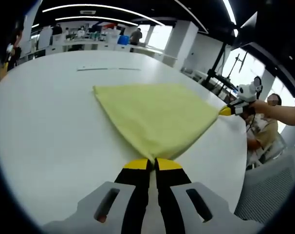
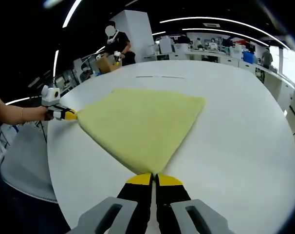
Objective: Fold the garment on the visible template until the final outline fits inside the template.
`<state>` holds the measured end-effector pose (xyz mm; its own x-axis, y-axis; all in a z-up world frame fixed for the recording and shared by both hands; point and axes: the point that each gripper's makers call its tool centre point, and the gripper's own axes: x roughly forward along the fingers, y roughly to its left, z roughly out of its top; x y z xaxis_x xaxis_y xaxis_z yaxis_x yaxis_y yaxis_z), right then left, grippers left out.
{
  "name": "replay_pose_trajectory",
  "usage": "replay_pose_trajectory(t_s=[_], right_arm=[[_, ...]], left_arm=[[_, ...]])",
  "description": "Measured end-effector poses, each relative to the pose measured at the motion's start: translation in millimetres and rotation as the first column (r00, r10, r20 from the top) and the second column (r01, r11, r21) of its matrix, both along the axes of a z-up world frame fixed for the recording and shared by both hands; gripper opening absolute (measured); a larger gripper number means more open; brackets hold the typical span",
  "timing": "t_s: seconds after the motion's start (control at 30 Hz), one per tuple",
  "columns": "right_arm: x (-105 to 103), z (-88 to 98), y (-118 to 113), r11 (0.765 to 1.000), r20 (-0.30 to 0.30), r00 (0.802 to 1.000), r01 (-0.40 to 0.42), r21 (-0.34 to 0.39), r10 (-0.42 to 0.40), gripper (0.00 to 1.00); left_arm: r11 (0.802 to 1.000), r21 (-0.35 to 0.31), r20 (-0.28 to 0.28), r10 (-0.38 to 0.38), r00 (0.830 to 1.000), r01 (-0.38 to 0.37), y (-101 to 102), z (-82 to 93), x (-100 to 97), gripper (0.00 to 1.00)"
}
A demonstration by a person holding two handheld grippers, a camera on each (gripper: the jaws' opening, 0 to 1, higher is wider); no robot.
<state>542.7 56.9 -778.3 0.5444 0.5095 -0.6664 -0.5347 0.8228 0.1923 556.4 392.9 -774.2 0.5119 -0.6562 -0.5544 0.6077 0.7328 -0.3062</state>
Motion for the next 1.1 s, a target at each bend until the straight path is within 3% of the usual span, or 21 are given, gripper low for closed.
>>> replay_pose_trajectory(t_s=[1.1], right_arm=[[-22,-3.1,1,1.000,-0.012,1.000,0.009,-0.025,-0.009,0.00]], left_arm=[[0.999,0.041,0.011,0.005,1.000,-0.005,6,-1.0,-24.7,0.03]])
